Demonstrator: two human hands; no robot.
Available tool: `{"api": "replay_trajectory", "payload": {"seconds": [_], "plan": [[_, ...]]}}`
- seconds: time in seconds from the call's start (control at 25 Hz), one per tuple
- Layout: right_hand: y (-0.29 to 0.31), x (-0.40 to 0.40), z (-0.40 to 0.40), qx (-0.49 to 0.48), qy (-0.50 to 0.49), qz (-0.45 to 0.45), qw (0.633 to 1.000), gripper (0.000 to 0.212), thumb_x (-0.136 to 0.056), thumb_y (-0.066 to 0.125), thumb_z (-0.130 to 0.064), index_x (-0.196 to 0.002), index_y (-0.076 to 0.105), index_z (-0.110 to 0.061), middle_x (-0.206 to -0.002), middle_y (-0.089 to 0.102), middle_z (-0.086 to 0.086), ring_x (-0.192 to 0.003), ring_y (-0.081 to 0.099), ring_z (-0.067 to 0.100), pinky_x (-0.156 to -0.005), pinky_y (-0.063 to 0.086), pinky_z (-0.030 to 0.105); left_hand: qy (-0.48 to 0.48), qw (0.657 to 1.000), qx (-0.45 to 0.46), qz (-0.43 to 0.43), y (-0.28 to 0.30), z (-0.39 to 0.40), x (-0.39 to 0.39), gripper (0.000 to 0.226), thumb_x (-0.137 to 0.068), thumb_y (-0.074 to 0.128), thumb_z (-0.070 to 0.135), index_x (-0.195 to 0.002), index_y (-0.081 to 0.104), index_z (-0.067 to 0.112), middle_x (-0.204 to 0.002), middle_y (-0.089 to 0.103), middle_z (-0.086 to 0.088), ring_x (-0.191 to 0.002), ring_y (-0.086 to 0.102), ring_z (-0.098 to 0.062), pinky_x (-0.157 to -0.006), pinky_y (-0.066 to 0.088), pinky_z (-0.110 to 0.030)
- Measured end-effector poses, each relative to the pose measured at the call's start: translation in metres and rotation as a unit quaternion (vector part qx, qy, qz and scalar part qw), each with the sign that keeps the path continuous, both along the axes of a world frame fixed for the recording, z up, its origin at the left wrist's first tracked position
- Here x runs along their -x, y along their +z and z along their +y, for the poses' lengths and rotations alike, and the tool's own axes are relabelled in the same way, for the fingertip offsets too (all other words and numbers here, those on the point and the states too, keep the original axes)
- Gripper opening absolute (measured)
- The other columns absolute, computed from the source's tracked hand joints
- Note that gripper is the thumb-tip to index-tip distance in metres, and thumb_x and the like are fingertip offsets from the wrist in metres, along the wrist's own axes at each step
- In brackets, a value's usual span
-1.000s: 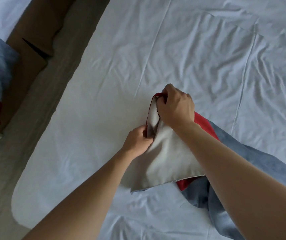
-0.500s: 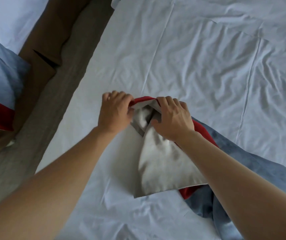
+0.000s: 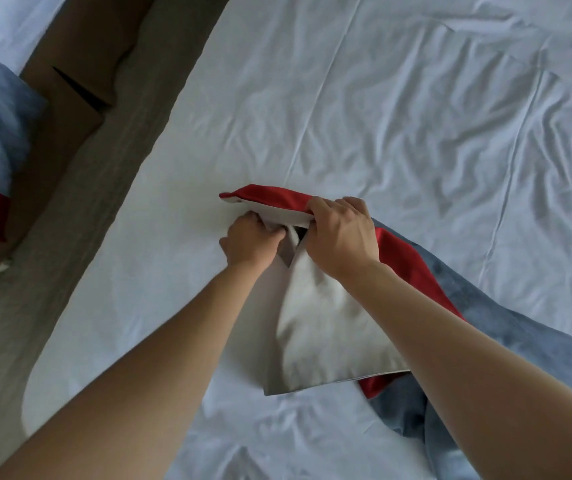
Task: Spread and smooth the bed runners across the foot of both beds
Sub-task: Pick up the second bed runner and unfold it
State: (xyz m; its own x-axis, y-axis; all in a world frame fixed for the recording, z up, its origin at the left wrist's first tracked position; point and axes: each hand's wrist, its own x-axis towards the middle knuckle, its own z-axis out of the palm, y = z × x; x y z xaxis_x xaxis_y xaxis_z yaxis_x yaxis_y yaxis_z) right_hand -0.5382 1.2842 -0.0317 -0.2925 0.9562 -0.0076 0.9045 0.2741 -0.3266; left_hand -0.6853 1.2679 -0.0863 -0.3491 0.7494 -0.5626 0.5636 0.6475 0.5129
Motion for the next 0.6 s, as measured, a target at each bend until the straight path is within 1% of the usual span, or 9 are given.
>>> {"api": "replay_trajectory", "payload": {"seconds": [0.04,0.12,0.2,0.32,0.4,0.44,0.48,0.52,0.6], "plan": [[0.003,-0.003,0.002,-0.009,-0.006,0.011,1.0,0.016,-0.072,0.043,-0.006,-0.074,0.059,-0.008,-0.057,0.055,0.004,-0.055,0.047,0.03,-0.083,0.044,0.038,0.024,0.999,0.004,-0.022,0.002,0.011,-0.005,0.021,-0.082,0.065,0.03,-0.099,0.063,0.018,-0.106,0.07,-0.009,-0.109,0.06,-0.037,-0.097,0.045,-0.047],[0.01,-0.01,0.008,-0.026,-0.025,0.03,0.999,0.014,-0.073,0.041,-0.005,-0.072,0.054,-0.01,-0.054,0.047,-0.001,-0.051,0.043,0.027,-0.081,0.043,0.036,0.032,0.999,-0.008,-0.008,0.011,0.036,-0.008,0.025,-0.087,0.06,0.024,-0.109,0.068,0.015,-0.115,0.069,-0.015,-0.114,0.06,-0.039,-0.1,0.045,-0.044],[0.017,-0.019,0.015,-0.045,-0.048,0.043,0.997,0.012,-0.073,0.041,-0.004,-0.07,0.045,-0.014,-0.053,0.039,-0.006,-0.049,0.037,0.025,-0.077,0.04,0.033,0.034,0.997,-0.065,0.022,0.026,0.066,0.003,0.024,-0.089,0.058,0.027,-0.107,0.073,0.021,-0.115,0.071,-0.009,-0.113,0.062,-0.035,-0.099,0.047,-0.04],[0.018,-0.03,0.017,-0.058,-0.05,0.03,0.997,0.014,-0.075,0.042,-0.005,-0.071,0.037,-0.018,-0.052,0.031,-0.01,-0.05,0.032,0.023,-0.076,0.039,0.034,0.093,0.978,-0.188,0.002,0.044,0.102,0.036,0.014,-0.087,0.058,0.028,-0.092,0.07,0.029,-0.102,0.073,0.006,-0.098,0.066,-0.022,-0.098,0.047,-0.042],[0.009,-0.038,0.012,-0.011,-0.043,-0.008,0.999,0.012,-0.077,0.046,-0.005,-0.073,0.045,-0.016,-0.053,0.042,-0.004,-0.054,0.042,0.028,-0.081,0.041,0.038,0.036,0.974,-0.221,0.02,0.04,0.093,0.048,0.012,-0.087,0.057,0.028,-0.094,0.067,0.029,-0.1,0.07,0.008,-0.093,0.064,-0.018,-0.098,0.044,-0.044],[0.003,-0.042,0.01,0.032,-0.051,-0.037,0.998,0.01,-0.078,0.048,-0.004,-0.08,0.054,-0.012,-0.059,0.054,0.003,-0.062,0.05,0.032,-0.086,0.041,0.04,0.001,0.979,-0.202,0.031,0.031,0.079,0.051,0.015,-0.088,0.058,0.031,-0.1,0.066,0.028,-0.103,0.069,0.007,-0.097,0.064,-0.02,-0.099,0.042,-0.043],[-0.003,-0.044,0.007,0.073,-0.072,-0.064,0.993,0.017,-0.079,0.051,-0.004,-0.093,0.058,-0.011,-0.073,0.062,0.007,-0.075,0.057,0.035,-0.091,0.039,0.041,-0.028,0.986,-0.155,0.046,0.021,0.061,0.053,0.02,-0.089,0.059,0.034,-0.106,0.065,0.026,-0.106,0.069,0.005,-0.102,0.062,-0.024,-0.099,0.039,-0.041],[-0.006,-0.045,0.005,0.093,-0.094,-0.083,0.988,0.029,-0.079,0.053,-0.006,-0.107,0.057,-0.011,-0.091,0.065,0.009,-0.089,0.058,0.034,-0.096,0.038,0.041,-0.051,0.991,-0.105,0.064,0.01,0.04,0.054,0.023,-0.089,0.059,0.037,-0.107,0.066,0.024,-0.107,0.07,0.002,-0.105,0.061,-0.027,-0.096,0.038,-0.041],[-0.01,-0.038,0.005,0.064,-0.099,-0.084,0.989,0.057,-0.077,0.055,-0.009,-0.133,0.046,-0.011,-0.126,0.055,0.011,-0.115,0.051,0.032,-0.107,0.034,0.045,-0.084,0.991,-0.05,0.091,-0.005,0.004,0.053,0.024,-0.087,0.057,0.041,-0.09,0.069,0.021,-0.094,0.071,0.0,-0.095,0.062,-0.031,-0.086,0.038,-0.04]]}}
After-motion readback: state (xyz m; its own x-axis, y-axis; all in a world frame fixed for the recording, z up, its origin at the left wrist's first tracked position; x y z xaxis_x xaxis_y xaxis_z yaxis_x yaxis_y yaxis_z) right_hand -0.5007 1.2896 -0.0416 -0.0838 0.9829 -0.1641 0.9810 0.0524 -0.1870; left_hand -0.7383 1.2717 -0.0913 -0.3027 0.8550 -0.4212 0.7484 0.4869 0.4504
